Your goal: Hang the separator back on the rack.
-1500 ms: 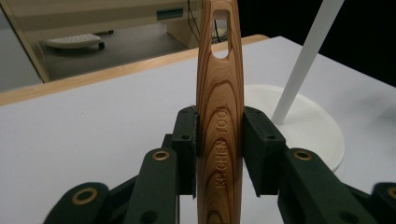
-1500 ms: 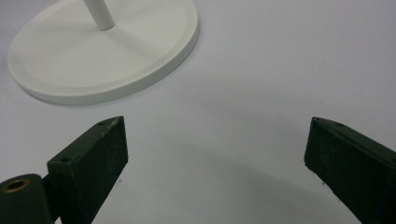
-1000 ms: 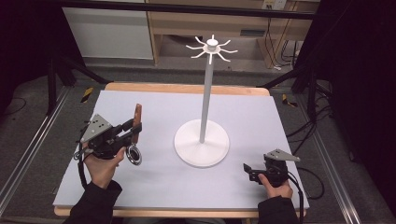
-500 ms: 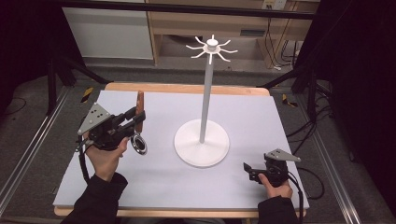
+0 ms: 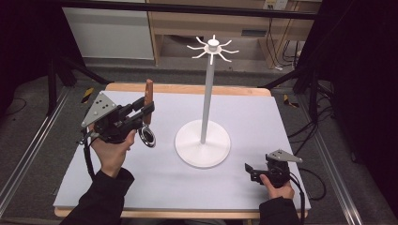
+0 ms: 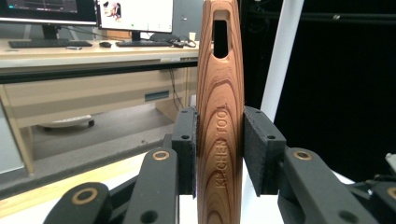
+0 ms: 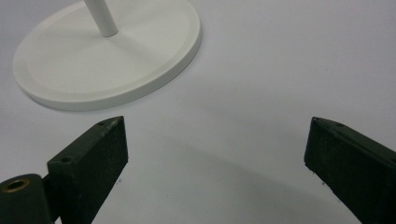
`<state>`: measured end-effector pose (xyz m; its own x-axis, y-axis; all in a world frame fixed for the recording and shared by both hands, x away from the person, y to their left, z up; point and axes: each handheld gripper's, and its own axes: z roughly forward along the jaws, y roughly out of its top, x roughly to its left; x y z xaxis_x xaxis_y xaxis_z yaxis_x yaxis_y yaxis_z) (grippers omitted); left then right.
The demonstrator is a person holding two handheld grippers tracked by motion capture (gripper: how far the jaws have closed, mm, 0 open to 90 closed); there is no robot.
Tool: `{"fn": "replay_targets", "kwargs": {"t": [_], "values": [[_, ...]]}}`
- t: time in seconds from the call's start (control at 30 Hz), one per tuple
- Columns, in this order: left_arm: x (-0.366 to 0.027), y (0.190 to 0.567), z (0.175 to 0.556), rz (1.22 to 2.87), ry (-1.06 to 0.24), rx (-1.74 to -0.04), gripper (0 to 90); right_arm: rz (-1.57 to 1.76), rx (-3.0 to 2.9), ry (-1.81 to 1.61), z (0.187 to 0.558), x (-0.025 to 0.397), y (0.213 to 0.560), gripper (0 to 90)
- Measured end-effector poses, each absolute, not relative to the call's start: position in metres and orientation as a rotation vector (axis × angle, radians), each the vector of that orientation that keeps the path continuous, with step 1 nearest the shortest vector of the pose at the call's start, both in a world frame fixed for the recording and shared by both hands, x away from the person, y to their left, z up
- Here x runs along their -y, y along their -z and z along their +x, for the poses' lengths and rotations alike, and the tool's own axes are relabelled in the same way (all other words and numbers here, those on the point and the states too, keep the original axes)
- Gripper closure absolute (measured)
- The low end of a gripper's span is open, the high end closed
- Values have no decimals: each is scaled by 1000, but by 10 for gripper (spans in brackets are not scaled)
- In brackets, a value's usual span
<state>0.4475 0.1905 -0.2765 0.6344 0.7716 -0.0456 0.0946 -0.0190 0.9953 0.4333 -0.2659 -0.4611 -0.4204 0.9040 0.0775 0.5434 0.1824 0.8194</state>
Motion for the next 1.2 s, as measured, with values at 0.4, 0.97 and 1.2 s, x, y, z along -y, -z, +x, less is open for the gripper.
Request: {"fn": "replay_targets", "kwargs": {"t": [0.4,0.97,1.2], "values": [[-178,263,448,1519,-641,-726,674,1355,-2042,-1127,434,266,462,66],[-155,240,448,1517,-640,-694,673,1367,-2034,-1144,434,266,461,66],[-147,231,450,1507,-652,-664,674,1366,-2032,-1152,434,266,461,65]]}}
